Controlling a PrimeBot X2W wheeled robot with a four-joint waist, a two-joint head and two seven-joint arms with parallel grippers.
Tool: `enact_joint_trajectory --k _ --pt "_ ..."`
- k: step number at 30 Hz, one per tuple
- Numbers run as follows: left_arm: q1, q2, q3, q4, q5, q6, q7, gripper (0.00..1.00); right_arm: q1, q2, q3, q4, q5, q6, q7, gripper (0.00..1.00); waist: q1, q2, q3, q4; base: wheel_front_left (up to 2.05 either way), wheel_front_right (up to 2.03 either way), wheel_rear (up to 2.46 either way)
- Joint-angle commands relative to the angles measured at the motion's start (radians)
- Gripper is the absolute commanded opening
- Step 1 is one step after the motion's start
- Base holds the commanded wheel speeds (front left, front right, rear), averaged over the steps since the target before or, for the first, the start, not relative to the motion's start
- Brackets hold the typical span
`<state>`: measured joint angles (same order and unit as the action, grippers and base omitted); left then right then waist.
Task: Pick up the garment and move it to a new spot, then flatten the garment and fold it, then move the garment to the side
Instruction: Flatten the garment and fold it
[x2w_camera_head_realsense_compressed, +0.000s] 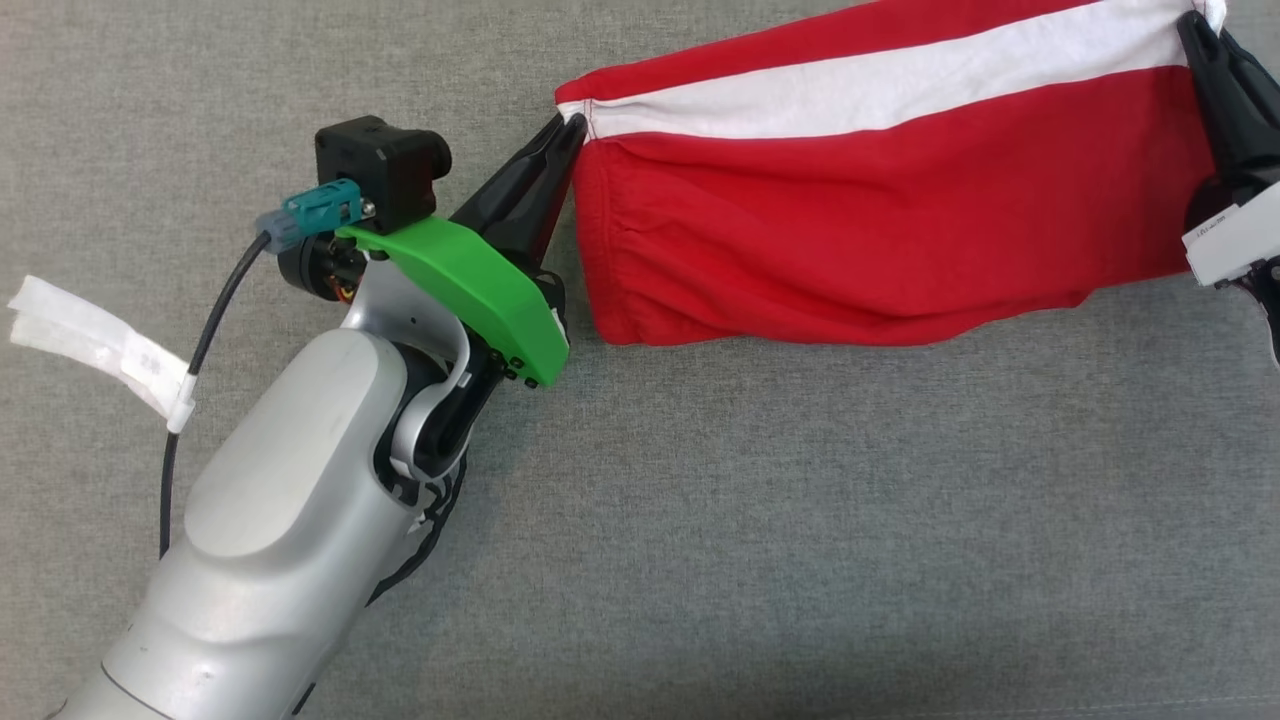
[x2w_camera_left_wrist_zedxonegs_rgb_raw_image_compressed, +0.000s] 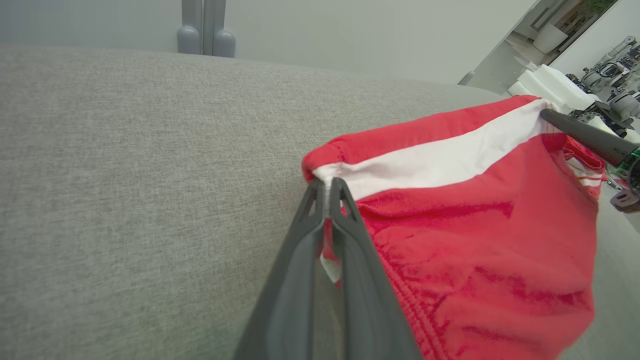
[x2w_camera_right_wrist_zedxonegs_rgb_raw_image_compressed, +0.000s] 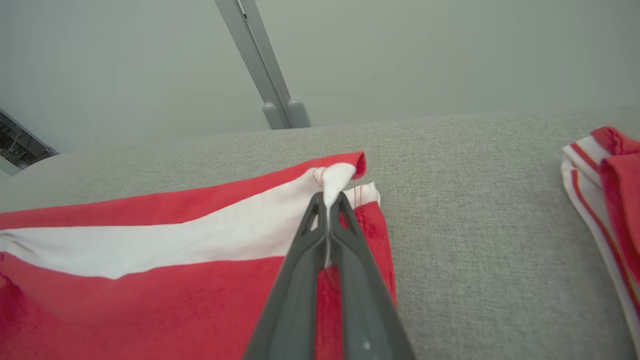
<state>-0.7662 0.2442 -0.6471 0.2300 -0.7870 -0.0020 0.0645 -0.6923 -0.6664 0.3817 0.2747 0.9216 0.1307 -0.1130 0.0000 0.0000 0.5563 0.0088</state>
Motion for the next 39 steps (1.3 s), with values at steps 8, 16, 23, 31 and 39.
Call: enact_joint_trajectory --k 8,16,23,31,39 --pt "-0.038 -0.011 -0.006 0.062 0.029 -0.012 -0.044 1.00 -0.086 0.015 0.070 0.101 0.005 0.000 -0.040 1.00 0.0000 0.0000 0.020 0.015 0.00 0.00 0.00" --pt "0.095 0.039 -0.015 0.009 0.105 0.041 -0.188 1.00 0.027 -0.001 0.111 0.084 -0.007 0.000 -0.126 1.00 0.0000 0.0000 -0.084 0.003 0.00 0.00 0.00" --pt "0.303 0.064 0.000 -0.044 0.227 0.163 -0.324 1.00 0.195 0.030 0.081 0.043 -0.024 0.000 -0.148 1.00 0.0000 0.0000 -0.204 0.003 0.00 0.00 0.00" --pt "0.533 -0.060 0.196 -0.194 0.316 0.178 -0.329 1.00 0.274 0.084 -0.006 0.096 -0.009 0.000 -0.106 1.00 0.0000 0.0000 -0.263 0.045 0.00 0.00 0.00" --pt "0.625 -0.140 0.262 -0.266 0.517 0.139 -0.329 1.00 0.127 0.121 -0.107 0.339 -0.048 0.000 0.070 1.00 0.0000 0.0000 -0.239 0.099 0.00 0.00 0.00"
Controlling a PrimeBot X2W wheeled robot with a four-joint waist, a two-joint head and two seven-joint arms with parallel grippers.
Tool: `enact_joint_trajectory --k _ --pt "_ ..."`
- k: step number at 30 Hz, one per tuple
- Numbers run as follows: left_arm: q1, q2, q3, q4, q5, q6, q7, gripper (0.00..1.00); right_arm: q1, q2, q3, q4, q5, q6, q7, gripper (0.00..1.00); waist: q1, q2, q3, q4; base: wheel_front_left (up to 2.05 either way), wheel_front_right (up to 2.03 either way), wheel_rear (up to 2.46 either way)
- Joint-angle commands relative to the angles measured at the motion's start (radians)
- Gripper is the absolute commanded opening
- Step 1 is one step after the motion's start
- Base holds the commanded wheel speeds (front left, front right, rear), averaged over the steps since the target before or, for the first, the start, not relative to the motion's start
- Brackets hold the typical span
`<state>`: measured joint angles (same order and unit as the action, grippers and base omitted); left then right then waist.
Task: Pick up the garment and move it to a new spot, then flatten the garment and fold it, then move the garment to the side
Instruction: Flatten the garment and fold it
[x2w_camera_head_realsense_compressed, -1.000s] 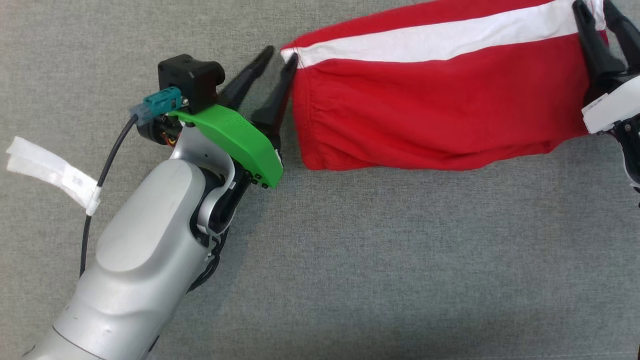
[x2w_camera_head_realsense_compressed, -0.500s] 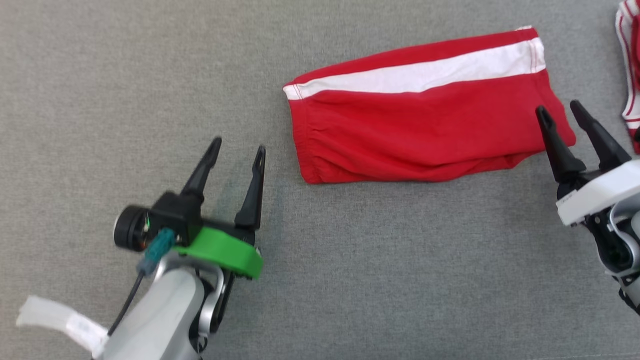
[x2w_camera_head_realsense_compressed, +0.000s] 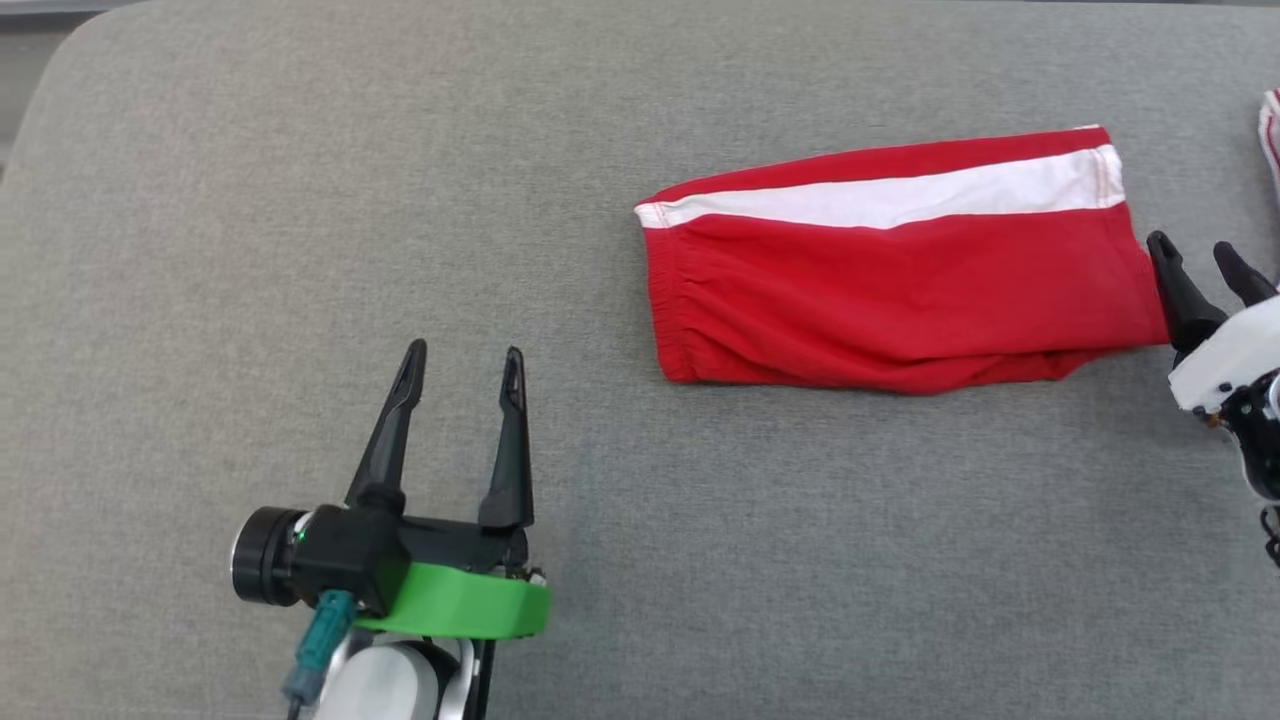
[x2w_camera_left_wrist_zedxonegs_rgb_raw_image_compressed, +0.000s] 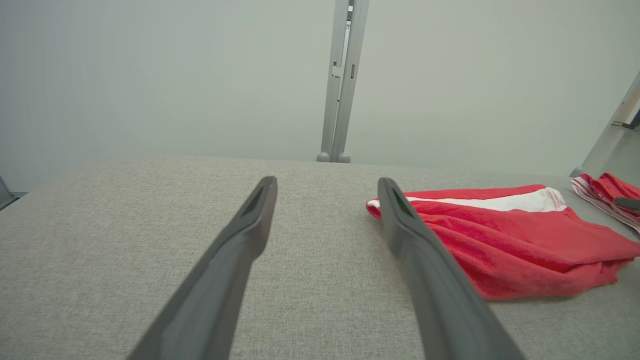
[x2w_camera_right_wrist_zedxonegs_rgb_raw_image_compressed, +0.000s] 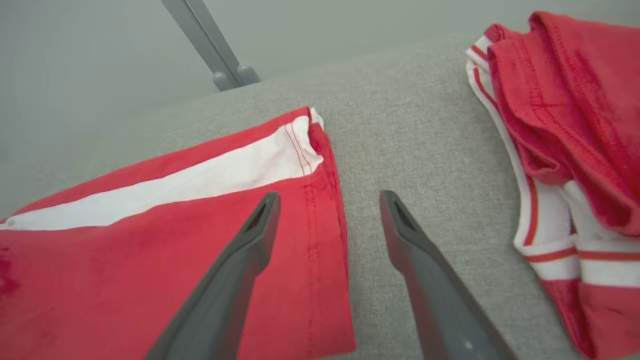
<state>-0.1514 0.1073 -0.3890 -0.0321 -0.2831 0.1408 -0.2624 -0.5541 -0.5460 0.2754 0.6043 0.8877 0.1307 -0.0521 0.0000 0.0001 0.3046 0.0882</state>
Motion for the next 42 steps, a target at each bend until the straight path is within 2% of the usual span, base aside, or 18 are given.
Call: enact_joint_trajectory --k 1,5,12,13,14,15,16,18,28,34,38,42 --pt "0.017 -0.012 0.000 -0.009 0.032 -0.011 -0.002 1.00 -0.037 0.001 -0.008 0.048 -0.024 0.000 0.045 1.00 0.0000 -0.0001 0.020 0.028 0.00 0.00 0.00" --pt "0.021 -0.033 -0.001 -0.014 0.073 -0.035 -0.002 1.00 -0.112 0.015 -0.014 0.169 -0.075 0.000 0.154 1.00 0.0000 -0.0001 0.043 0.051 0.00 0.00 0.00" --pt "0.004 -0.050 0.005 -0.006 0.097 -0.061 -0.002 1.00 -0.170 0.052 -0.013 0.283 -0.121 0.000 0.213 1.00 0.0000 -0.0001 0.069 0.075 0.00 0.00 0.00" --pt "0.003 -0.051 0.008 -0.006 0.099 -0.062 -0.002 1.00 -0.169 0.061 -0.006 0.292 -0.122 0.000 0.224 0.93 0.0000 -0.0001 0.071 0.076 0.00 0.00 0.00" --pt "0.003 -0.052 0.011 -0.004 0.100 -0.064 -0.002 1.00 -0.166 0.067 0.000 0.296 -0.121 0.000 0.230 0.49 0.0000 -0.0001 0.071 0.076 0.00 0.00 0.00" --pt "0.003 -0.054 0.013 -0.003 0.100 -0.067 -0.003 1.00 -0.161 0.077 0.008 0.296 -0.116 0.000 0.237 0.12 0.0000 -0.0001 0.071 0.075 0.00 0.00 0.00" --pt "0.003 -0.054 0.016 -0.002 0.101 -0.068 -0.003 1.00 -0.158 0.083 0.015 0.292 -0.114 0.000 0.240 0.00 0.0000 -0.0001 0.069 0.072 0.00 0.00 0.00" --pt "0.006 -0.055 0.019 0.004 0.101 -0.071 -0.003 1.00 -0.143 0.078 0.028 0.277 -0.110 0.000 0.239 0.00 0.0000 -0.0001 0.063 0.064 0.00 0.00 0.00" --pt "0.040 -0.056 0.033 0.013 0.109 -0.078 -0.003 1.00 -0.120 -0.075 0.085 0.155 -0.157 -0.001 0.183 0.00 0.0000 -0.0001 0.015 -0.003 0.00 0.00 0.00" --pt "0.047 -0.055 0.037 0.022 0.104 -0.073 -0.003 1.00 -0.120 -0.163 0.090 0.061 -0.187 -0.001 0.215 0.00 0.0000 -0.0001 -0.009 -0.027 0.00 0.00 0.00" --pt "0.053 -0.056 0.032 0.028 0.099 -0.069 -0.003 1.00 -0.140 -0.167 0.086 -0.039 -0.206 -0.001 0.263 0.00 0.0000 -0.0001 -0.028 -0.032 0.00 0.00 0.00" --pt "0.060 -0.056 0.026 0.036 0.090 -0.067 -0.003 1.00 -0.140 -0.129 0.081 -0.149 -0.236 -0.001 0.328 0.00 0.0000 -0.0001 -0.053 -0.028 0.00 0.00 0.00"
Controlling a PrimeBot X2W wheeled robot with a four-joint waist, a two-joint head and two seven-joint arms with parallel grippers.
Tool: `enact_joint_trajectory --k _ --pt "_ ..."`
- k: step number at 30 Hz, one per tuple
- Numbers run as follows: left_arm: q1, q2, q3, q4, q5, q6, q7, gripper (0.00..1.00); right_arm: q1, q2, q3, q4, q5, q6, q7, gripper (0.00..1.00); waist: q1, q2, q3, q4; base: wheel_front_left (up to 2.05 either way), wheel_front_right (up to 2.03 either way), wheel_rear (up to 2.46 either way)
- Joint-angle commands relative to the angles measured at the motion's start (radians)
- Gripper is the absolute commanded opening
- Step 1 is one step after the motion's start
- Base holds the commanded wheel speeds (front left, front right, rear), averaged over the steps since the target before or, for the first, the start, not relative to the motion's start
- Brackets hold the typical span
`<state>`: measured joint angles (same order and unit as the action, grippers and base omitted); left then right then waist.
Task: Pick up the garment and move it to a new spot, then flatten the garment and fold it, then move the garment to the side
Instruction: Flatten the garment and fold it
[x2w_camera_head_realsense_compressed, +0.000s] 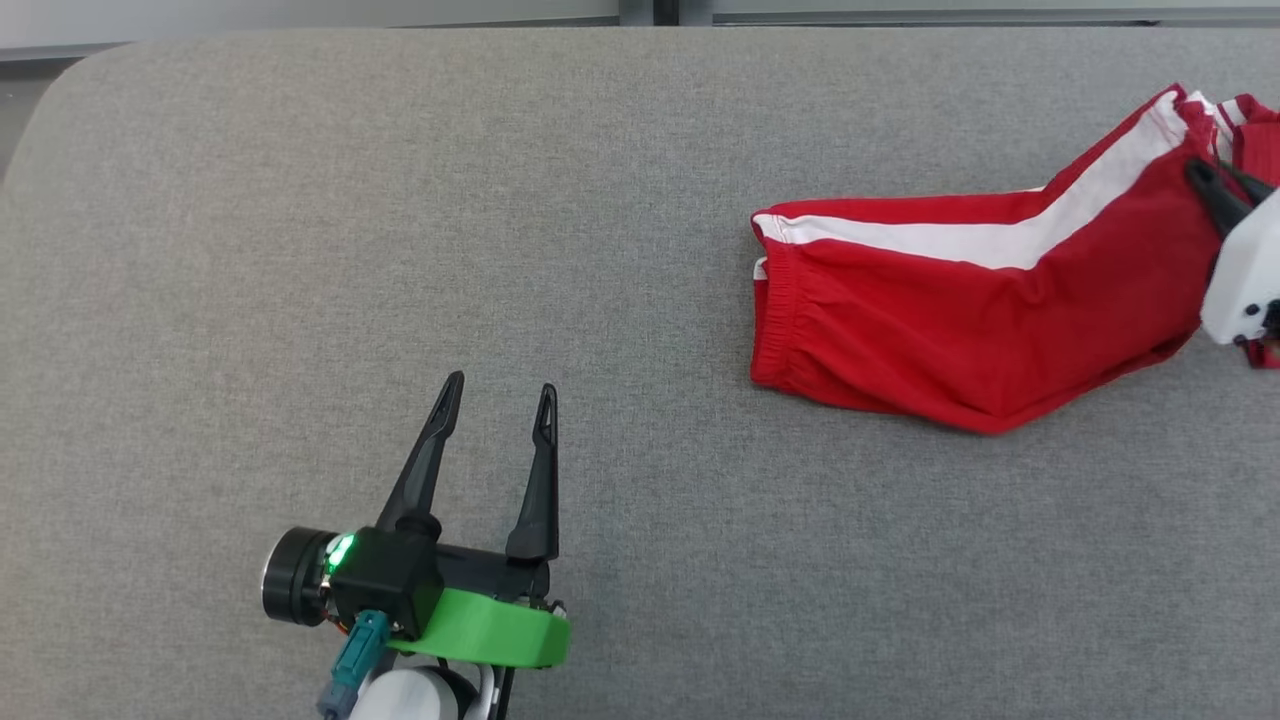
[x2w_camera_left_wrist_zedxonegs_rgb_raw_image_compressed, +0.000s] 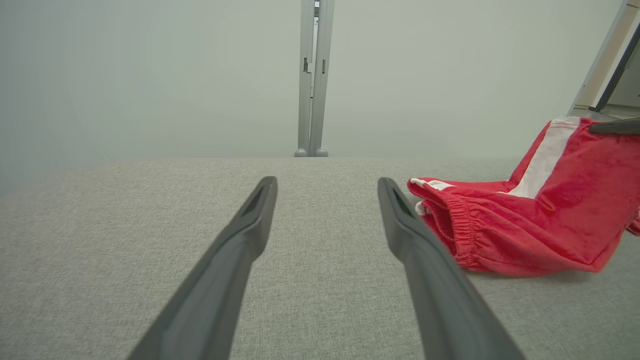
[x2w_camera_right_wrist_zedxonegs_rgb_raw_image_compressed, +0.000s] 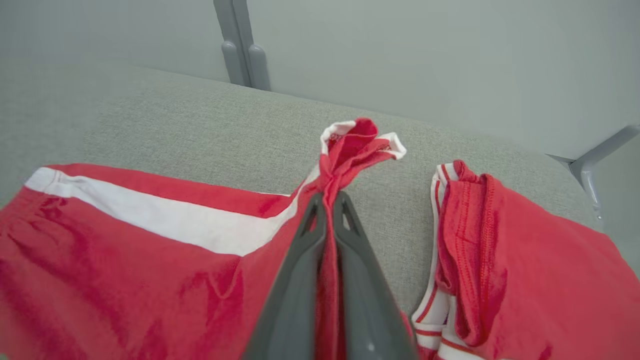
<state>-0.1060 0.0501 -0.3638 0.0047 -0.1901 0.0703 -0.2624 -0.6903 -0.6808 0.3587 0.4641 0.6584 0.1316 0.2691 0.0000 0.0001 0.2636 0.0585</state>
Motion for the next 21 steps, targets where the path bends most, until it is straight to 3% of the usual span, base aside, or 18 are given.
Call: enact_joint_trajectory --k 1,11,21 --pt "0.016 0.002 0.001 -0.001 -0.002 0.004 -0.003 1.00 -0.004 0.015 -0.004 -0.031 -0.016 -0.002 0.020 0.00 0.0000 -0.0001 -0.016 0.005 0.00 0.00 0.00" --pt "0.019 0.002 0.006 0.001 -0.032 0.013 -0.003 1.00 0.029 0.191 -0.007 -0.204 -0.072 -0.002 0.126 0.00 0.0000 -0.0001 -0.032 0.058 0.00 0.00 0.00" --pt "-0.015 0.002 0.008 0.001 -0.049 0.002 -0.003 1.00 0.055 0.344 0.065 -0.179 -0.118 -0.002 0.123 0.00 0.0000 -0.0001 0.005 0.106 0.00 0.00 0.00"
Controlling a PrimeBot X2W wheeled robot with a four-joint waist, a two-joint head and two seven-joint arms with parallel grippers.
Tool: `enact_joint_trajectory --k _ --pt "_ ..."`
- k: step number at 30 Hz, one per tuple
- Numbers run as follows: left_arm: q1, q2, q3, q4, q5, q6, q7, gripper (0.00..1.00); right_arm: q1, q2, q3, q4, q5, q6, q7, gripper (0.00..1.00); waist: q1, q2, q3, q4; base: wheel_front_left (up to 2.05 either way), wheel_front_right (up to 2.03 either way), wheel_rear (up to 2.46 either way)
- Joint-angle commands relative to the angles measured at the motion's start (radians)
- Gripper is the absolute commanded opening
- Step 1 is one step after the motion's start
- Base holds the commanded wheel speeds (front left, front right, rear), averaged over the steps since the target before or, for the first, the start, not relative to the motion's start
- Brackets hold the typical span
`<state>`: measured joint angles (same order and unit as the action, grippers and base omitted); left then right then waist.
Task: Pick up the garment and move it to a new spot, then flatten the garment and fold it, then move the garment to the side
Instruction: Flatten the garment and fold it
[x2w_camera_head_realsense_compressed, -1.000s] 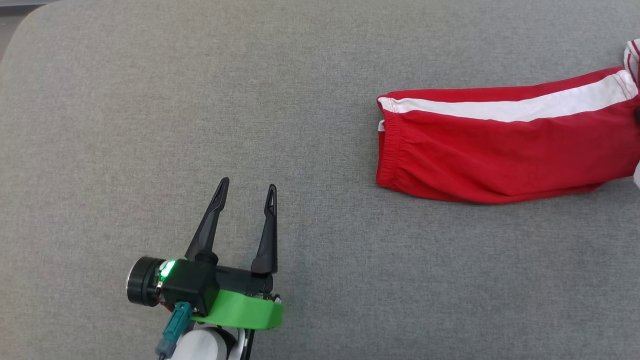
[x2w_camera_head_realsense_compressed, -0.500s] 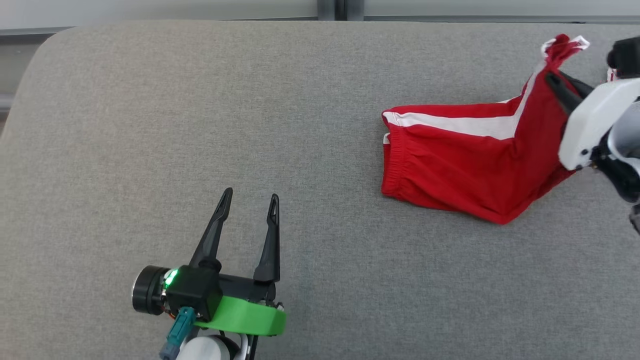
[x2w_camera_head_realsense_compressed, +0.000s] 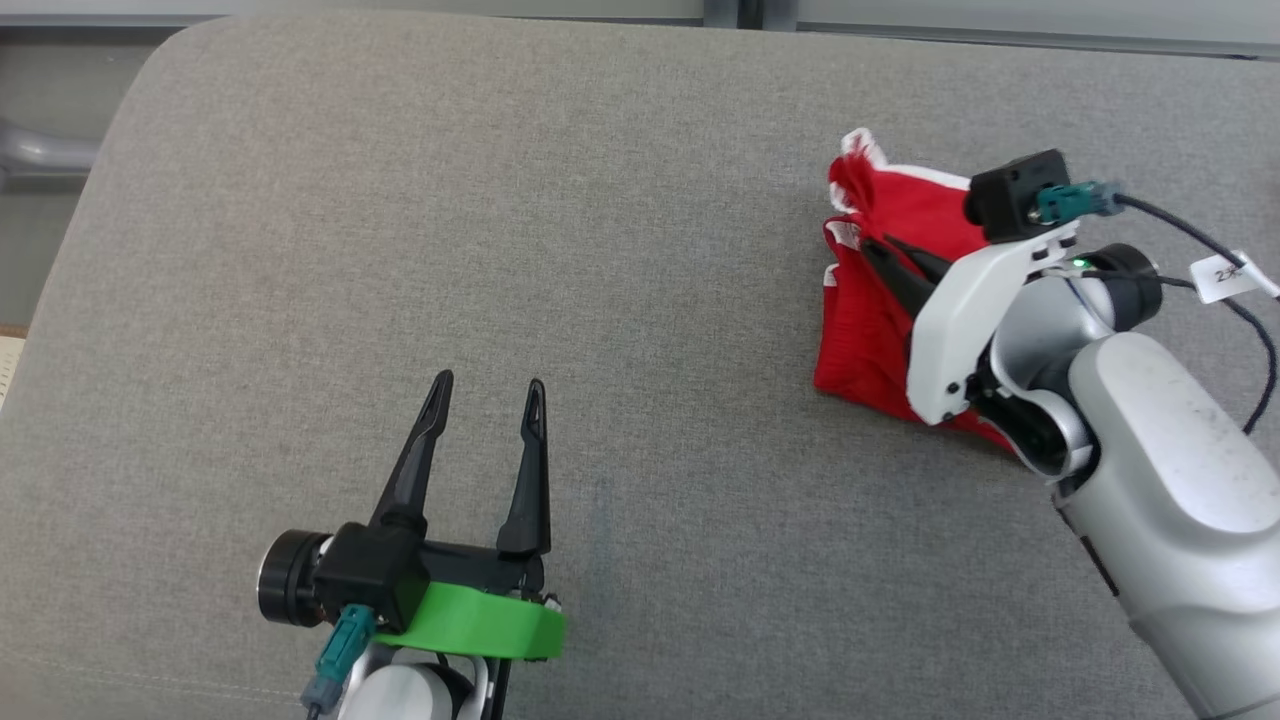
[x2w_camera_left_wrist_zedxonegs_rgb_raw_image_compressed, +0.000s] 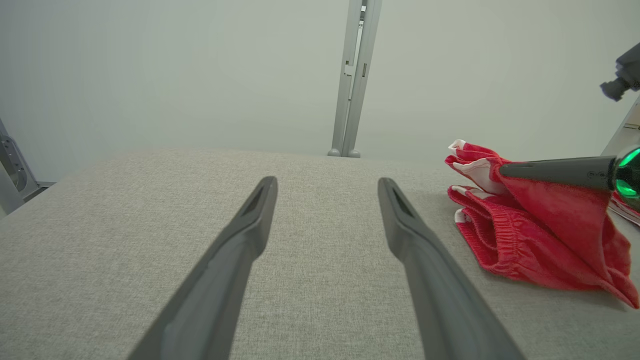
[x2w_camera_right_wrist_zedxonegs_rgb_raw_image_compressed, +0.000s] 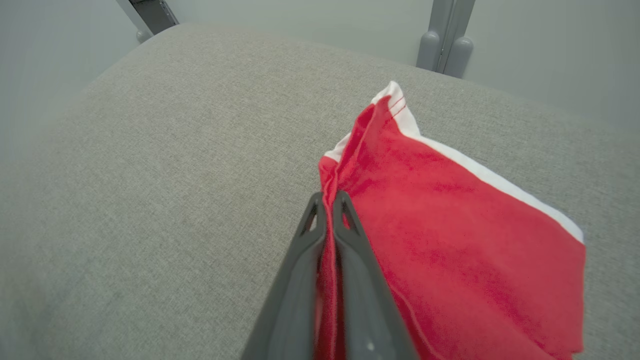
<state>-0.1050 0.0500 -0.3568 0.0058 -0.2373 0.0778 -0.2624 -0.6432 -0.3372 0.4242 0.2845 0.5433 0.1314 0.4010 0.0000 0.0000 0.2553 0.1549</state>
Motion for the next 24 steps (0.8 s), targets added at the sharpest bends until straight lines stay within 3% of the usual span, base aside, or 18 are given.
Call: enact_joint_trajectory --k 1,2,3,10,17,24 --pt "-0.018 0.002 -0.001 0.001 -0.005 -0.005 -0.003 1.00 0.003 0.018 0.011 0.006 -0.001 -0.002 -0.022 0.08 0.0000 0.0000 0.018 0.009 0.00 0.00 0.00" --pt "-0.020 0.002 -0.002 0.003 -0.008 -0.004 -0.003 1.00 0.002 0.033 0.019 0.010 0.009 -0.002 -0.031 0.19 0.0000 0.0000 0.021 0.009 0.00 0.00 0.00" --pt "-0.022 0.002 -0.003 0.004 -0.009 -0.002 -0.003 1.00 0.000 0.043 0.025 0.016 0.015 -0.002 -0.045 1.00 0.0000 0.0000 0.024 0.008 0.00 0.00 0.00" --pt "-0.014 0.002 -0.001 0.010 -0.018 0.007 -0.003 1.00 0.031 -0.021 0.004 -0.031 -0.011 -0.002 -0.203 1.00 0.0000 0.0000 0.001 -0.014 0.00 0.00 0.00" --pt "0.030 0.002 0.032 0.000 -0.015 0.014 -0.003 1.00 0.185 -0.117 -0.131 -0.076 -0.062 -0.001 -0.385 1.00 0.0000 0.0000 -0.062 -0.085 0.00 0.00 0.00" --pt "0.088 0.002 0.094 -0.015 -0.022 0.018 -0.003 1.00 0.377 -0.092 -0.194 -0.052 -0.171 -0.002 -0.626 1.00 0.0000 0.0000 -0.141 -0.165 0.00 0.00 0.00"
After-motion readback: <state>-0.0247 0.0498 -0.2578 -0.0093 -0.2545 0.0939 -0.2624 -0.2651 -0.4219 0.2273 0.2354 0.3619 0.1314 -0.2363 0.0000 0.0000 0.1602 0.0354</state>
